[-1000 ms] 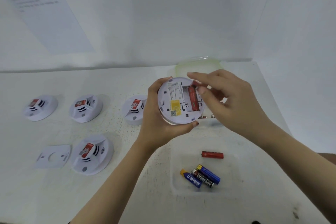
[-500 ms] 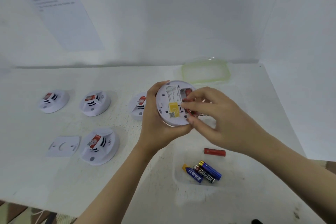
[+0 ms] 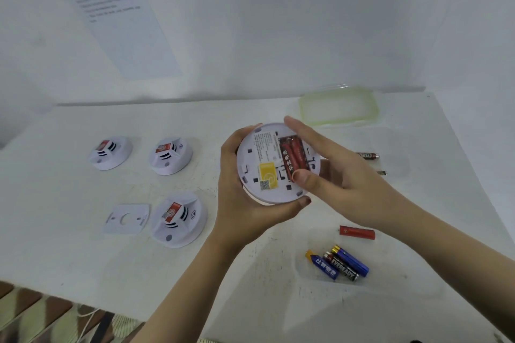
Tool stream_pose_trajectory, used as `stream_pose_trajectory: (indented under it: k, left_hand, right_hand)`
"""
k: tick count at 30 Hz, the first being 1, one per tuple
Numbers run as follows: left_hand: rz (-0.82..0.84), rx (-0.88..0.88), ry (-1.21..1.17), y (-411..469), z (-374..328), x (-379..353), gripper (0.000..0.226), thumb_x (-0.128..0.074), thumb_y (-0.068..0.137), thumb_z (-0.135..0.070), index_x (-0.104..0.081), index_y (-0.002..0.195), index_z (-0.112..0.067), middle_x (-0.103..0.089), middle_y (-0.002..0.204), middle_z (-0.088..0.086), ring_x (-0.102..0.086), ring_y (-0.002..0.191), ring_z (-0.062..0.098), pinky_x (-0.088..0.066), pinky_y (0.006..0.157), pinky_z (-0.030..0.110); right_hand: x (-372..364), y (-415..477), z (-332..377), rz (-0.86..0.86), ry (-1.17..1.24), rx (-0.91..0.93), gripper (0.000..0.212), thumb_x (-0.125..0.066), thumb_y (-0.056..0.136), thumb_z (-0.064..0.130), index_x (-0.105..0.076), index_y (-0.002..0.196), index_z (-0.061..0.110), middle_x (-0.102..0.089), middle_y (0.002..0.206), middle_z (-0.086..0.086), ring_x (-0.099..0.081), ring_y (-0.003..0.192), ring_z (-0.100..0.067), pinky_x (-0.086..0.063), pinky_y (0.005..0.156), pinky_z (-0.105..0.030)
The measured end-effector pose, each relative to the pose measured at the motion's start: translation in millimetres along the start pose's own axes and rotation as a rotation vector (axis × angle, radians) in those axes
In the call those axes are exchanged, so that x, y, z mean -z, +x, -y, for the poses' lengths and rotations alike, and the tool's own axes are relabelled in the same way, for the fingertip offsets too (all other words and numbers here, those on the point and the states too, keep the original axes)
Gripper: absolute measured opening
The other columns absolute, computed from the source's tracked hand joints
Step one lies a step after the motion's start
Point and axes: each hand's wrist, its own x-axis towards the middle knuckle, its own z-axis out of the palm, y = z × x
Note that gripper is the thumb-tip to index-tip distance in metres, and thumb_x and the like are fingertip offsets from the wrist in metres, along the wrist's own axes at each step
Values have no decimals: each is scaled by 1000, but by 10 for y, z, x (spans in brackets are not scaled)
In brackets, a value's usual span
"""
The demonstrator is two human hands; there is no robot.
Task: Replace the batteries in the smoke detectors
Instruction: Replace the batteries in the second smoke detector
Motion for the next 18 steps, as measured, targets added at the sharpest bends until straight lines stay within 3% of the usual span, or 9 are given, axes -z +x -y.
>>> stream_pose_trajectory:
  k: [4,8,13,18]
  left_hand:
    - [1,-16,16,6,-4,171,95,-85,54,-15,-31,132,-2,-46,128,-22,-51,122,7,-48,94,21]
    - [-9,-22,39,25,4,352,91,-83,55,-21,-31,129,-10,-44,126,-30,-49,121,0,-46,95,16]
    - [-24,-5,56,-2,91,670,95,-85,54,-19,-31,132,-7,-46,128,-19,-49,123,8,-47,96,21]
    - [-24,-10,77,-34,135,1030,97,-88,51,-17,-32,130,-9,-45,128,-23,-49,122,4,-45,96,17]
  right_hand:
    - [-145,96,67,-81,86,-87,70,-63,81,32,-28,142,40,-59,122,15,-68,96,-13,-54,89,-40]
    - [-331,233,121,-139,109,-98,65,-66,85,9,-39,139,34,-61,122,8,-68,95,-14,-55,87,-39]
    - [-612,412,214,-185,136,-99,63,-68,82,4,-46,135,32,-64,118,8,-67,96,-11,-56,82,-30]
    - [-972,592,296,-234,187,-109,62,-68,80,-2,-52,125,38,-67,113,7,-67,98,-14,-57,81,-33]
